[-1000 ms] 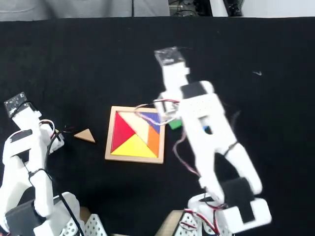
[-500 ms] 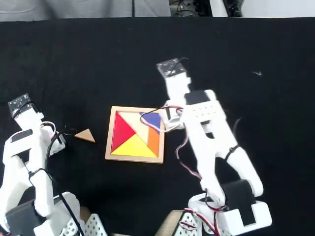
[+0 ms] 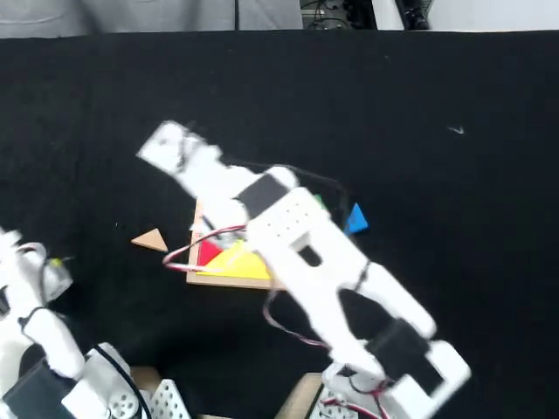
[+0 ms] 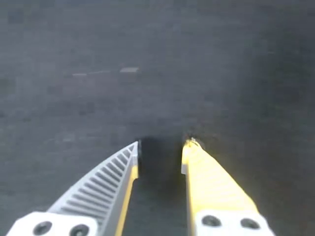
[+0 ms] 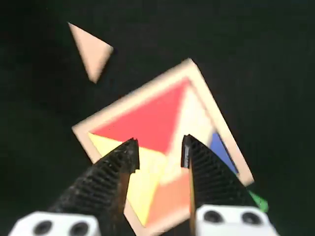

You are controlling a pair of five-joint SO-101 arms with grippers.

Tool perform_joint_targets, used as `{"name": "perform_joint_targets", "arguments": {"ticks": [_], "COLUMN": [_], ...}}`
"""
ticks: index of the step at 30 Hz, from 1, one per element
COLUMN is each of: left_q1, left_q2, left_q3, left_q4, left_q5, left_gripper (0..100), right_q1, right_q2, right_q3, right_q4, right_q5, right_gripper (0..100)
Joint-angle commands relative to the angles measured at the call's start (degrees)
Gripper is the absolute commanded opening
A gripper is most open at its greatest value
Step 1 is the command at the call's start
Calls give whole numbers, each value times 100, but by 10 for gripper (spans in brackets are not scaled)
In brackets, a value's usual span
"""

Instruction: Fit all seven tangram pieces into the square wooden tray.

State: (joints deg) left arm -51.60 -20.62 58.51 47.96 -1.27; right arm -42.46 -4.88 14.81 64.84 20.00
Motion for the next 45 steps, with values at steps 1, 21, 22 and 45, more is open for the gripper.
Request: {"name": "perform_joint_targets", "arguments": {"ticks": [1,21,22,45], "left_q1": [-752,-971,-971,-971], "left_q2": [-141,-97,-97,-97], "left_q3": [75,145,145,215], "left_q4": [35,18,18,-149], "left_q5": [-440,-466,-466,-448], "left_gripper": [153,152,152,152], "right_q1": [-589,-1433,-1415,-1204], "right_q2": [840,4892,5051,8004], "right_q3": [-1103,-5244,-5446,-10246], "right_q4": [264,1477,1556,3578], "right_q5": [79,88,88,290], "right_gripper": [149,283,283,148]}}
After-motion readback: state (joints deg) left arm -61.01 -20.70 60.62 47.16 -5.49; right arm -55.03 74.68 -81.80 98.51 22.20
